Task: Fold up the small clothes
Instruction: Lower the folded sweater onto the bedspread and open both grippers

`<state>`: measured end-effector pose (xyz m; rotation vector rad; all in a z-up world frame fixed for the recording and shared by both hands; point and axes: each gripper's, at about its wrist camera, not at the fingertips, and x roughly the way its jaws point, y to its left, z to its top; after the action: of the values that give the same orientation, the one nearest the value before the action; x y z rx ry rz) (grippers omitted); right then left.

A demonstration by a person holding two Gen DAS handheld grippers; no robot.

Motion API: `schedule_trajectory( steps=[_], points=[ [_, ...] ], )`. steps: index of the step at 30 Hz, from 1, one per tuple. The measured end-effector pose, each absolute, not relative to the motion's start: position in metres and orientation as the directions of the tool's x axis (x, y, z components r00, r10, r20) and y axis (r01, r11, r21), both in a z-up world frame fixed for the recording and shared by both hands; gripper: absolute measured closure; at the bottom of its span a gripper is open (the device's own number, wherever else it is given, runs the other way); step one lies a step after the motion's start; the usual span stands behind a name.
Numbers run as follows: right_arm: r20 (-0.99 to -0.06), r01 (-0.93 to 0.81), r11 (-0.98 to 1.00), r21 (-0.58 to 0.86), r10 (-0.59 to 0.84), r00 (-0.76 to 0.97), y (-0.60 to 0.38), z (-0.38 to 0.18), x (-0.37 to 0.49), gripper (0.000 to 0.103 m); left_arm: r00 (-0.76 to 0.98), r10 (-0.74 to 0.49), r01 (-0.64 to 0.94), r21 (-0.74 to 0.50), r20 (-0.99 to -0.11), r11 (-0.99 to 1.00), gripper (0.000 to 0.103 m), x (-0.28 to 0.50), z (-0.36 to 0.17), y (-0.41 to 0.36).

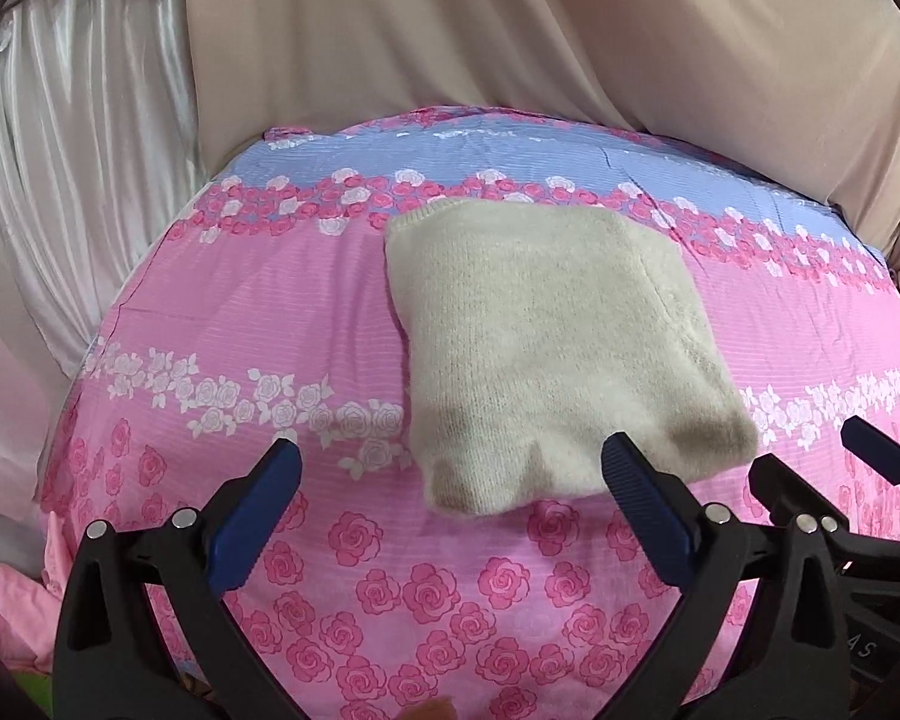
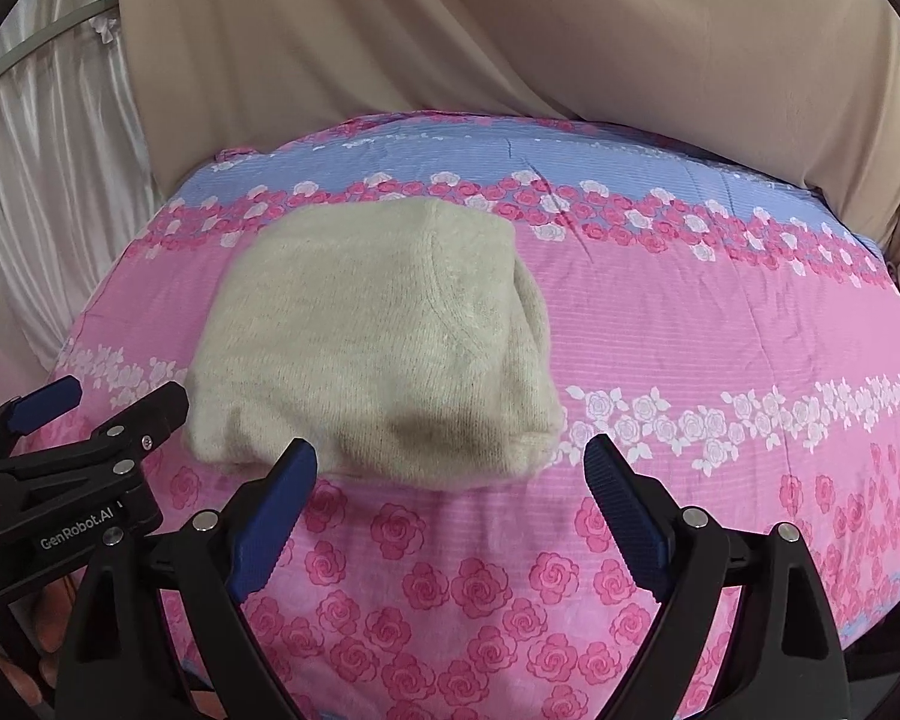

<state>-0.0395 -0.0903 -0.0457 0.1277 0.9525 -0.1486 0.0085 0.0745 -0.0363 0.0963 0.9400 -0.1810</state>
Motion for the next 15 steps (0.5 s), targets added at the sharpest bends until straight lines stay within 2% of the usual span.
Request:
schedule_trajectory(
  steps=[9, 15],
  points=[
    [-0.819, 0.197, 0.979, 0.048, -0.074, 0.568, -0.093, -0.046, -0.048, 0.015, 0.591, -0.082, 0.200, 0.047, -0.802, 0.979, 0.005, -0.001, -0.032, 0.068],
    [-0.821, 0.196, 0.980, 0.038, -0.081, 0.566, -0.092, -0.047, -0.048, 0.015, 0.573, -0.103, 0.188, 0.008, -0.813, 0.982, 0.005, -0.001, -0.035, 0.072]
  ],
)
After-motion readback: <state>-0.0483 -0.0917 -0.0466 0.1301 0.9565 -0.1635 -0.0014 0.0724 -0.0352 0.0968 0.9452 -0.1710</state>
